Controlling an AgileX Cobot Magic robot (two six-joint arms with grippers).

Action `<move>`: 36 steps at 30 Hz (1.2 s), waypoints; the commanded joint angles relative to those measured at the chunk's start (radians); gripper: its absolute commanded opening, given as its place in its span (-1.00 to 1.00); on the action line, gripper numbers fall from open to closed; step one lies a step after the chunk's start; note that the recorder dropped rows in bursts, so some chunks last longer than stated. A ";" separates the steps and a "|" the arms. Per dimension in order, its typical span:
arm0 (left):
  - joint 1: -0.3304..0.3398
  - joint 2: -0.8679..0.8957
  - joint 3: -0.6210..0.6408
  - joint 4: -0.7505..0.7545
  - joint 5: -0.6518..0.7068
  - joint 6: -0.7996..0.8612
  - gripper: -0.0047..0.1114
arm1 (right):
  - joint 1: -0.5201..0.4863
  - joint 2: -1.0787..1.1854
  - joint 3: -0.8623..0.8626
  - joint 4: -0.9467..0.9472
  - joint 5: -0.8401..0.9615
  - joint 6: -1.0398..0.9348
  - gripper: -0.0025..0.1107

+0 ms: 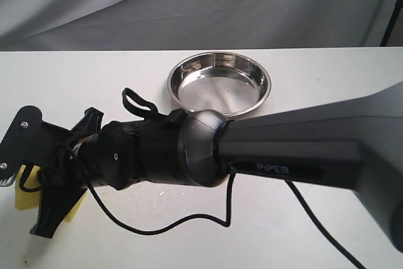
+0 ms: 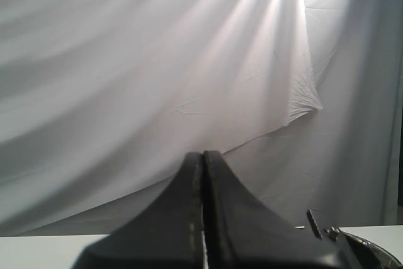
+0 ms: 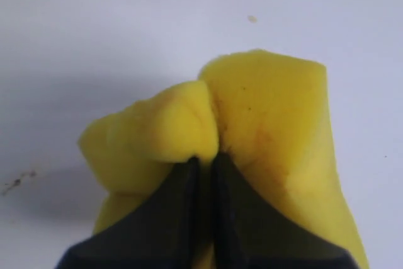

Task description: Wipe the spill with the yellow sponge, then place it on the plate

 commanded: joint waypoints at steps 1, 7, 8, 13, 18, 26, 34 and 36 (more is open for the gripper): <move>-0.005 -0.004 -0.001 -0.004 -0.007 -0.002 -0.92 | -0.002 0.028 0.006 -0.076 -0.024 -0.008 -0.96; -0.005 -0.004 -0.001 -0.004 -0.007 0.002 -0.92 | 0.000 0.108 0.006 -0.171 -0.037 -0.012 -0.96; -0.005 -0.004 -0.001 -0.004 -0.007 0.002 -0.92 | 0.000 0.108 0.006 -0.171 -0.032 -0.012 -0.96; -0.005 -0.004 -0.001 -0.004 -0.007 0.002 -0.92 | 0.000 0.108 0.006 -0.239 0.001 -0.012 -0.96; -0.005 -0.004 -0.001 -0.004 -0.007 -0.002 -0.92 | -0.011 0.137 0.006 -0.304 -0.041 -0.012 -0.96; -0.005 -0.004 -0.001 -0.004 -0.007 -0.002 -0.92 | -0.071 0.164 0.006 -0.353 -0.040 -0.010 -0.96; -0.005 -0.004 -0.001 -0.004 -0.007 0.000 -0.92 | -0.149 0.133 0.006 -0.459 0.112 -0.010 -0.96; -0.005 -0.004 -0.001 -0.004 -0.007 0.000 -0.92 | -0.171 0.126 0.006 -0.481 0.216 -0.010 -0.96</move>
